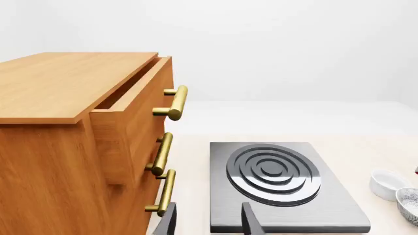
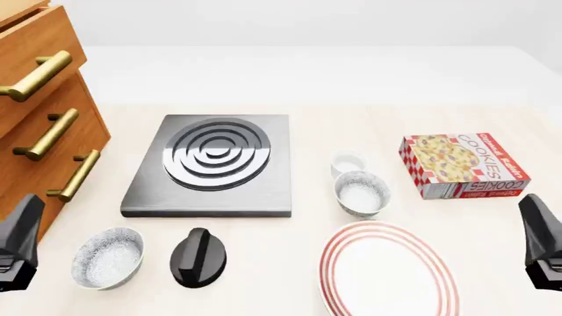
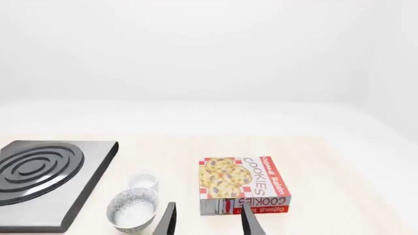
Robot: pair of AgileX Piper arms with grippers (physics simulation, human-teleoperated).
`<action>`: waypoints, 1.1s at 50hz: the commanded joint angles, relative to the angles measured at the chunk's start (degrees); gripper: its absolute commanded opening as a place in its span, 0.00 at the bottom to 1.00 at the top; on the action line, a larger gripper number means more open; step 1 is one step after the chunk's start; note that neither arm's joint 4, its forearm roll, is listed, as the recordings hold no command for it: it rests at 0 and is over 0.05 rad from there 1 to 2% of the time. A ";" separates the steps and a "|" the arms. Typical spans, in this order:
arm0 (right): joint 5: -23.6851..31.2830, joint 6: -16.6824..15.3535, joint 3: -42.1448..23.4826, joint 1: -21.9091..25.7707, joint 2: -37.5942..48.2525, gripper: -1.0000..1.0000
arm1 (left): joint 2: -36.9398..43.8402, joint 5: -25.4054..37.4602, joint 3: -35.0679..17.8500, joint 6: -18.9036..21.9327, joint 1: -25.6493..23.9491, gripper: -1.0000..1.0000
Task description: Pick the akita bowl between the plate and the ramekin and place it on the plate.
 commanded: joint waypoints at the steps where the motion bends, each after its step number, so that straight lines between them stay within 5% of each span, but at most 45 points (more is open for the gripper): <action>1: -0.65 -3.69 0.00 -0.61 0.85 1.00 | 0.00 0.00 0.00 0.00 0.00 1.00; 6: -2.16 -4.76 -0.05 4.16 -0.27 1.00 | 0.00 0.00 0.00 0.00 0.00 1.00; 26: -0.98 -4.66 -0.77 2.92 -0.27 1.00 | 0.00 0.00 0.00 0.00 0.00 1.00; 36: 3.94 -7.42 -8.97 4.94 -0.27 1.00 | 0.00 0.00 0.00 0.00 0.00 1.00; 39: 7.12 -4.52 -12.51 6.18 -0.27 1.00 | 0.00 0.00 0.00 0.00 0.00 1.00; 55: 18.43 -7.42 -26.77 10.47 0.14 1.00 | 0.00 0.00 0.00 0.00 0.00 1.00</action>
